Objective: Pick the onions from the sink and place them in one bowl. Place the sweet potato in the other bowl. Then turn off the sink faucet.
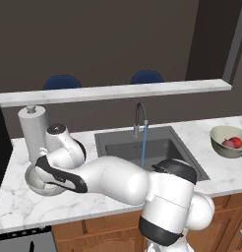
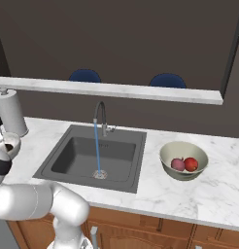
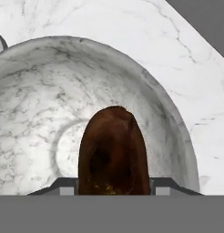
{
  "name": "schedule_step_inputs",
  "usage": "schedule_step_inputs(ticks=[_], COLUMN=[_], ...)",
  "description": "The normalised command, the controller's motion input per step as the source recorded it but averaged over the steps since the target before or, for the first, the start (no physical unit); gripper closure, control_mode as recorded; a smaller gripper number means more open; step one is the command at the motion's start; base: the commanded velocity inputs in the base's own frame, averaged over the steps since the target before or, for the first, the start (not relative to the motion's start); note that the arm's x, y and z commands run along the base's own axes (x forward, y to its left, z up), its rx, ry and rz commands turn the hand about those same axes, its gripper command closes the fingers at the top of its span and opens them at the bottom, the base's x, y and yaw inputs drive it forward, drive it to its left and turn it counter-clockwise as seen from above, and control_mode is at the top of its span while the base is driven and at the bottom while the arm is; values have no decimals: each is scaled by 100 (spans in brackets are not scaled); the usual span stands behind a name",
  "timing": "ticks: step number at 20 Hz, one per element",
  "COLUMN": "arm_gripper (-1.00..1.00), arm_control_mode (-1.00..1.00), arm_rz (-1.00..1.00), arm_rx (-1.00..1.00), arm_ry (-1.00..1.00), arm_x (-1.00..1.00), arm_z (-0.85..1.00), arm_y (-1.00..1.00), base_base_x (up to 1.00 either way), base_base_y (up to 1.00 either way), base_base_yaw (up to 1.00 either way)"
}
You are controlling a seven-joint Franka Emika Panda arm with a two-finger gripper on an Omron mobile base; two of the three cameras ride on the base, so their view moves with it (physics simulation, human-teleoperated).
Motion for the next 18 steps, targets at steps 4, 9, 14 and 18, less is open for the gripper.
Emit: schedule_step_inputs(ticks=[4,9,14,18], arm_gripper=[100,-100,-100,-100], arm_control_mode=[-100,-100,-100,-100], arm_rz=[-3,-6,-4,-4], arm_rx=[0,0,0,-1], arm_ry=[-1,1,3,0], arm_x=[36,12,0,0], arm_z=[-7,8,61,62], arm_y=[5,12,1,11], base_base_x=[0,0,0,0], base_base_y=[0,0,0,0], base_base_yaw=[0,0,0,0])
